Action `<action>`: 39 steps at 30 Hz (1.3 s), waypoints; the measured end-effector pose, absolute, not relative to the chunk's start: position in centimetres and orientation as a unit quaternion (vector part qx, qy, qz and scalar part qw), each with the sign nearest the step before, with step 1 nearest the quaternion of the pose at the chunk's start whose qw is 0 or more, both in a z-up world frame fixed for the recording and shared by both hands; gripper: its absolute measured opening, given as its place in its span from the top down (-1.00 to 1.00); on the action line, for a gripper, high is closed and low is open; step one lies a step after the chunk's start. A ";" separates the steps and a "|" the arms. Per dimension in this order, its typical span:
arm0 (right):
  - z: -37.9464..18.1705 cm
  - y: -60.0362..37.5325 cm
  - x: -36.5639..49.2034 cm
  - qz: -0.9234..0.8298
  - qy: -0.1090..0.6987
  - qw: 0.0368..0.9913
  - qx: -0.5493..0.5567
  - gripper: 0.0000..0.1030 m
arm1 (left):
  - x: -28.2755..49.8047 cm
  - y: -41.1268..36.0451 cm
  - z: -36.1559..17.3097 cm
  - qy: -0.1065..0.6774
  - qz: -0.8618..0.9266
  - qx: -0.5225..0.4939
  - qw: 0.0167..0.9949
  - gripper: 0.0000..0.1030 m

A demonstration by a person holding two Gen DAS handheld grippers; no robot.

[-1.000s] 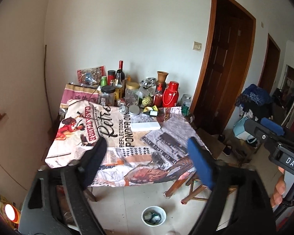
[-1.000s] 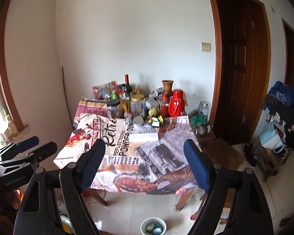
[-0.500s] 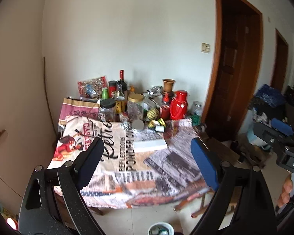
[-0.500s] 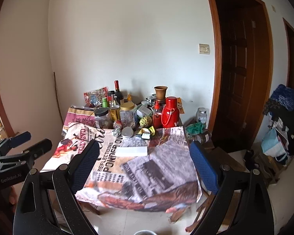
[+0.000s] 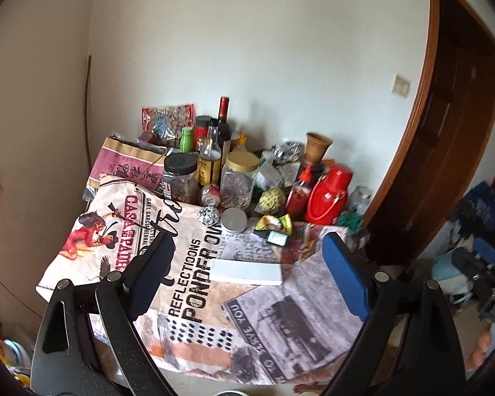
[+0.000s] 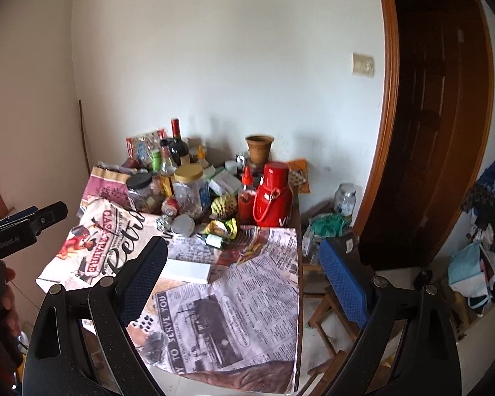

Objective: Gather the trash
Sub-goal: 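Move both open tools back to the table, then grasp the white flat box with the left gripper while the right grasps the green bottle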

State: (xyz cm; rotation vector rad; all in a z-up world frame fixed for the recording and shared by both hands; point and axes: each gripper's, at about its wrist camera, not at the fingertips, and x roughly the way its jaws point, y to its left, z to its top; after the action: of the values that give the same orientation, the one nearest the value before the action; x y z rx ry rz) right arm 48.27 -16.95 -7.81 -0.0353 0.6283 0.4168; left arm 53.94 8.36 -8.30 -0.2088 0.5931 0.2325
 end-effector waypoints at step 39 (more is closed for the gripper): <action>-20.9 -10.2 60.2 0.046 0.499 0.865 0.023 -0.78 | 76.6 12.1 -35.8 0.590 -0.215 -0.025 0.778 -0.59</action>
State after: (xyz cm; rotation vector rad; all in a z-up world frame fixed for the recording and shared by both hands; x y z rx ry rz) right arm 60.20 -10.15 -20.95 0.0486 1.0456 0.0963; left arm 76.63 12.11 -35.79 -0.0545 1.2765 -0.4652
